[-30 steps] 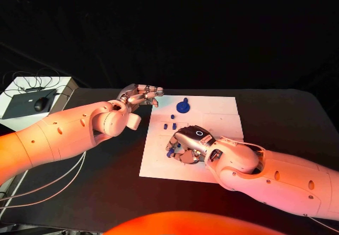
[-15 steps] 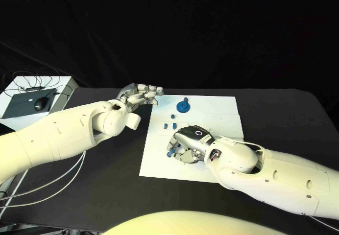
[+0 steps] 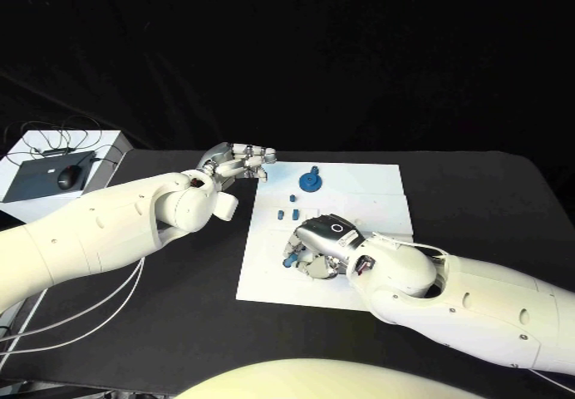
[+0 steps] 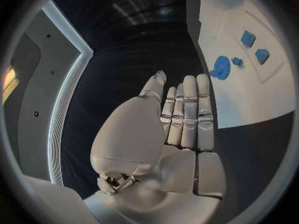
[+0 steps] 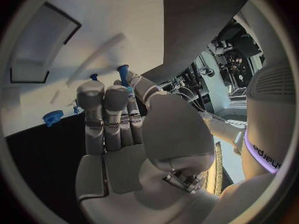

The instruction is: Assemble the parts on the task board

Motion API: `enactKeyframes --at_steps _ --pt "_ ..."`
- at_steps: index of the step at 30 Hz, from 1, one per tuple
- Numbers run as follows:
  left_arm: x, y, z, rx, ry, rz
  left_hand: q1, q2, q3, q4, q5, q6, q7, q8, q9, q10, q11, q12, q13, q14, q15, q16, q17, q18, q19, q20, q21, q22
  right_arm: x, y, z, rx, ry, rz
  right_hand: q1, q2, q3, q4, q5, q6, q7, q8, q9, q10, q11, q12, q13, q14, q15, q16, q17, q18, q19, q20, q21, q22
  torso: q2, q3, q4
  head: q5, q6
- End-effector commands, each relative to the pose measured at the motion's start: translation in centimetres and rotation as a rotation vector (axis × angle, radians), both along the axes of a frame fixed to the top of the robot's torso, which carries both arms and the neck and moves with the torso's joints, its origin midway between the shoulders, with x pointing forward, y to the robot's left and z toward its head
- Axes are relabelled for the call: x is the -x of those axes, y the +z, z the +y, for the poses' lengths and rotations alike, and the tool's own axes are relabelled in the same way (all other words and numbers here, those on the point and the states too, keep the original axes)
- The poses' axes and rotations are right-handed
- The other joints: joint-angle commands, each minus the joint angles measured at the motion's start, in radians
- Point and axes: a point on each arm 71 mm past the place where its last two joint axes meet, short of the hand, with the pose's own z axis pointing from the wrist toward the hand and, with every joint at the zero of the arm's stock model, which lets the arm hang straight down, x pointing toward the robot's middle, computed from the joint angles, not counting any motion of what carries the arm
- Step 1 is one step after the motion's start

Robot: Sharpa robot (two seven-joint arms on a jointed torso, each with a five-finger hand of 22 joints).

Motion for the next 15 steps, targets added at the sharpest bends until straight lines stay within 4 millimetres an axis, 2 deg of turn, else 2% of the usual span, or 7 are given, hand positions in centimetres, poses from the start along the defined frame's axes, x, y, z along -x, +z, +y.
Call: enactKeyframes --at_steps 1,7,11,15 --pt "0.03 0.10 -0.15 0.009 -0.009 -0.003 0.002 0.009 -0.002 -0.002 -0.002 -0.002 -0.001 0.006 0.001 -0.008 0.000 0.006 0.001 0.003 -0.002 -0.004 0.001 0.002 0.006 0.000 -0.004 0.001 0.00 -0.19 -0.13 0.021 -0.002 -0.007 0.012 0.021 0.004 -0.004 0.005 0.007 0.000 0.004 0.016 0.038 -0.032 0.007 0.003 0.002 -0.006 -0.002 0.000 0.014 0.054 -0.005 0.003 0.085 0.000 0.0001 -0.0004 0.002 -0.001" --pt "0.03 0.11 -0.21 0.010 -0.011 -0.003 0.002 0.009 -0.002 -0.001 -0.002 -0.001 -0.001 0.006 0.001 -0.009 0.000 0.007 0.001 0.003 -0.002 -0.004 0.002 0.001 0.006 0.001 -0.007 0.002 0.02 -0.24 0.31 0.019 0.006 0.003 0.010 0.016 -0.002 -0.005 0.010 0.001 0.004 0.003 0.014 0.029 -0.029 0.007 0.003 0.000 -0.005 -0.005 -0.002 0.015 0.051 -0.004 -0.009 0.082 0.000 0.0001 -0.0008 0.002 -0.001" --pt "0.04 0.11 -0.23 0.010 -0.011 -0.003 0.002 0.009 -0.002 -0.001 -0.002 -0.001 -0.001 0.006 0.001 -0.009 0.000 0.007 0.001 0.003 -0.002 -0.004 0.002 0.001 0.006 0.001 -0.007 0.002 -0.17 -0.40 0.61 0.019 0.003 0.008 -0.009 -0.005 -0.031 0.006 0.039 -0.031 0.011 0.000 0.000 0.003 -0.021 0.007 0.002 0.000 0.001 -0.007 -0.003 0.017 0.050 0.000 -0.020 0.080 0.000 -0.0008 0.0000 0.001 -0.002" --pt "0.05 0.12 -0.21 0.010 -0.011 -0.003 0.002 0.009 -0.002 -0.001 -0.002 -0.001 -0.001 0.006 0.001 -0.009 0.000 0.007 0.001 0.003 -0.002 -0.004 0.002 0.001 0.006 0.001 -0.007 0.002 -0.45 -0.72 0.76 0.017 -0.011 0.015 -0.024 -0.021 -0.067 0.030 0.033 -0.061 0.013 0.000 -0.019 -0.006 -0.018 0.007 0.002 0.000 0.004 -0.011 -0.006 0.021 0.050 0.004 -0.039 0.076 0.001 -0.0001 0.0014 0.001 -0.002"
